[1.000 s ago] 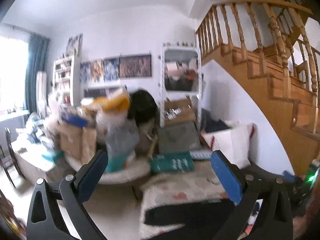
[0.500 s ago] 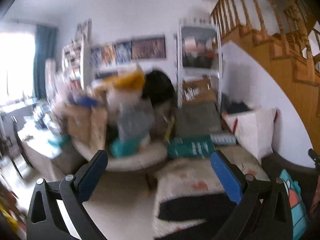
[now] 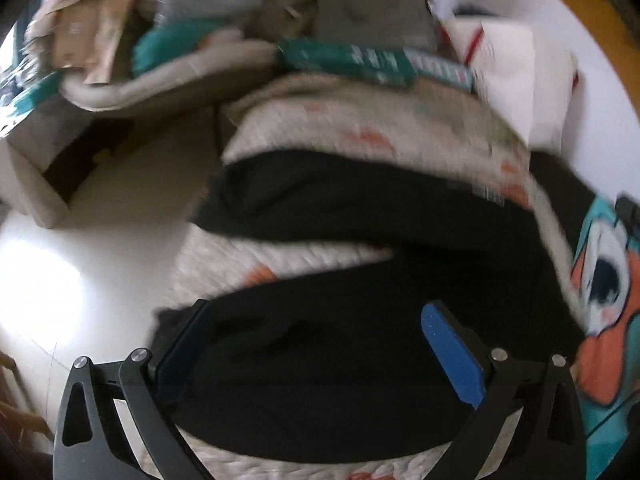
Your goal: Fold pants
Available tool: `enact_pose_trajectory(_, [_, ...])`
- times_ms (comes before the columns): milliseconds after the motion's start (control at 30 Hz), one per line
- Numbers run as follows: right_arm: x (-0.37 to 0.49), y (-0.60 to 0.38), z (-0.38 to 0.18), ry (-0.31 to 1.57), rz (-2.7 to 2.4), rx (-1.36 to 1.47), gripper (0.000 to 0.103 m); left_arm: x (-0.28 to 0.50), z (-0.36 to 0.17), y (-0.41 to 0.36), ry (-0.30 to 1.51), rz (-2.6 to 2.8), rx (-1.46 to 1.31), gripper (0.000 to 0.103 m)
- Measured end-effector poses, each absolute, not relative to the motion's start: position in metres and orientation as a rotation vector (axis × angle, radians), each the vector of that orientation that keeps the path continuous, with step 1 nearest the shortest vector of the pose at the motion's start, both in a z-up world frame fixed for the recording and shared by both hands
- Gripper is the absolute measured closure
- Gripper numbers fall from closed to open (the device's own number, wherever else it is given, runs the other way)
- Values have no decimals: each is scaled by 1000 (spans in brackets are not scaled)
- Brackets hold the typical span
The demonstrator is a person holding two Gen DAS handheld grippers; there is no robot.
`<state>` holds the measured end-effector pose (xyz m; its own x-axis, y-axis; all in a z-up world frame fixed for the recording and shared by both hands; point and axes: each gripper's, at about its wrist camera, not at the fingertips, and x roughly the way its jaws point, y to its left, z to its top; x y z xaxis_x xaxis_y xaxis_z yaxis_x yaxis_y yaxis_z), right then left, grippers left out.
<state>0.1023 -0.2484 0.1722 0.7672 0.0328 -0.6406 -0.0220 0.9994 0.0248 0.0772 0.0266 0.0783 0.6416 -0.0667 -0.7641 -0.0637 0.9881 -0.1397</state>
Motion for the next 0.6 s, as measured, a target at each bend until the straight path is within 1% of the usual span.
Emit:
enact_pose_trajectory(100, [106, -244, 147, 744, 38, -19, 0, 73, 66, 2, 865, -1, -103, 0])
enact_pose_trajectory(200, [106, -241, 134, 777, 49, -15, 0, 58, 61, -10, 862, 10, -131, 0])
enact_pose_trajectory(367, [105, -233, 128, 780, 43, -53, 0, 52, 56, -35, 820, 13, -67, 0])
enact_pose_trajectory(500, [103, -230, 127, 766, 23, -76, 0, 63, 32, -47, 852, 4, -12, 0])
enact_pose_trajectory(567, [104, -231, 126, 773, 23, -69, 0, 69, 12, -50, 915, 22, 34, 0])
enact_pose_trajectory(600, [105, -232, 125, 779, 20, -67, 0, 68, 10, -49, 909, 21, 22, 0])
